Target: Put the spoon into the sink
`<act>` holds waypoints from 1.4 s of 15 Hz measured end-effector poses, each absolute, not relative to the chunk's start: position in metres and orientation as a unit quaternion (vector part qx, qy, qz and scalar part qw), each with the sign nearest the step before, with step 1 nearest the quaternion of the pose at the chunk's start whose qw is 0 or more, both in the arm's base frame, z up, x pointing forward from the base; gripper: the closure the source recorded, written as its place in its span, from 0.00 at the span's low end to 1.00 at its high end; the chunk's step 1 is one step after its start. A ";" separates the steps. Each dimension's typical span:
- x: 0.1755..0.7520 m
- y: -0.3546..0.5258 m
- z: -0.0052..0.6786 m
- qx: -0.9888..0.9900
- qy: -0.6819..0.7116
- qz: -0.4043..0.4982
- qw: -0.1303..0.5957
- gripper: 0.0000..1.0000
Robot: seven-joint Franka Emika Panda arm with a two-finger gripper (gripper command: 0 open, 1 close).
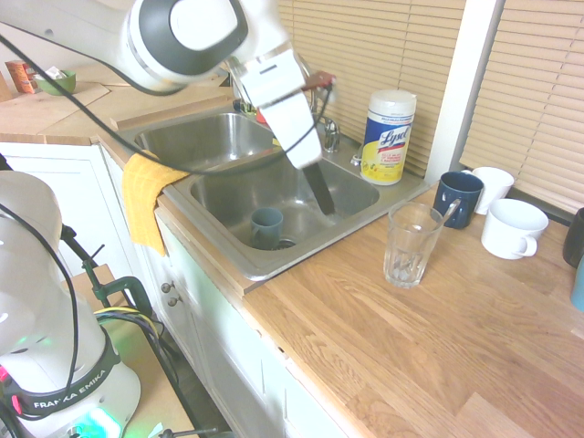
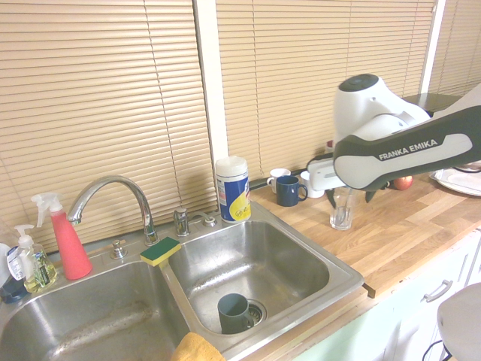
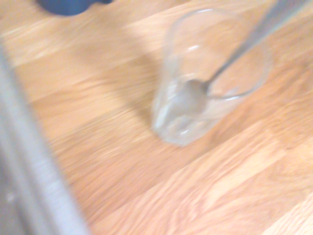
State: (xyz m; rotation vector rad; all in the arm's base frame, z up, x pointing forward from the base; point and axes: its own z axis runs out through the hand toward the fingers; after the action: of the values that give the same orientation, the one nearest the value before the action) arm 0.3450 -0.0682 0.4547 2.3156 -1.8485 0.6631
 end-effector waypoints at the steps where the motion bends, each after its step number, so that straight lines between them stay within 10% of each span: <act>1: 0.345 -0.080 0.455 0.755 -0.615 0.223 0.050 0.00; 17: 0.384 -0.197 0.447 0.719 -0.632 0.289 0.019 0.00; 18: 0.392 -0.196 0.446 0.721 -0.629 0.290 0.018 1.00; 21: 0.420 -0.196 0.435 0.728 -0.620 0.292 0.018 1.00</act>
State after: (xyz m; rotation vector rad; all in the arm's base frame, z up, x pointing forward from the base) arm 0.4200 -0.1955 0.4355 2.2594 -1.9269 0.9078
